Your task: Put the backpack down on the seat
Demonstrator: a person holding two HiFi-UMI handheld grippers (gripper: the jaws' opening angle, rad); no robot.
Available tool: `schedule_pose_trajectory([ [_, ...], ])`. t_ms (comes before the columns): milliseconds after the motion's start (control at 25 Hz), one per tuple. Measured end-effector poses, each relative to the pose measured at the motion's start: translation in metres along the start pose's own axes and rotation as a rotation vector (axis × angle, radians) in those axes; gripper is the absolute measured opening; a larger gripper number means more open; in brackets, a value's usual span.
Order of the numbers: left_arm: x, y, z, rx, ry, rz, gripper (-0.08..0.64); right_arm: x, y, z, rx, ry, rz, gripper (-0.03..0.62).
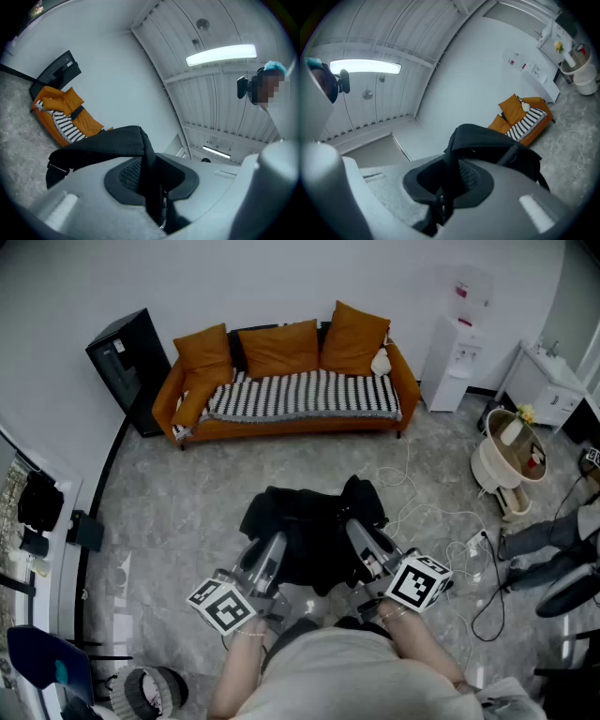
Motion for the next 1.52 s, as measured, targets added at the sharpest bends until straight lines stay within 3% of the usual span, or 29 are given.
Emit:
schedule_pose_trajectory([
  [320, 0.000, 0.006, 0.012, 0.005, -0.038, 0.027, 0.066, 0.010, 0.007, -0.004, -0.078, 0.017, 0.018, 0.038],
  [640, 0.017, 0.017, 0.021, 0.007, -0.084, 0.021, 0.066, 0.022, -0.003, -0.024, -0.061, 0.009, 0.085, 0.038],
  [880, 0.026, 0.026, 0.020, 0.051, -0.060, -0.002, 0.066, 0.026, -0.006, -0.036, -0.068, -0.020, 0.098, 0.038],
  [1080, 0.033, 0.029, 0.031, 0.011, -0.082, 0.001, 0.066, 0.036, -0.009, -0.043, -0.101, -0.010, 0.138, 0.040],
  [1280, 0.057, 0.022, 0.063, -0.022, -0.077, 0.026, 0.066, 0.067, -0.021, -0.058, -0.088, 0.004, 0.145, 0.040],
  [1520, 0.097, -0.002, 0.131, -0.053, -0.068, 0.049, 0.067, 0.141, -0.036, -0.077, -0.063, 0.060, 0.145, 0.040],
])
Point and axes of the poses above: the fingertips, and each gripper's own axes: x forward along the fingers, z to its left, y out of its underside, the point moved 10 cm from there along -x, backward along the fingers, and after that the axes turned 15 degrees about y, right-handed, at the moved point
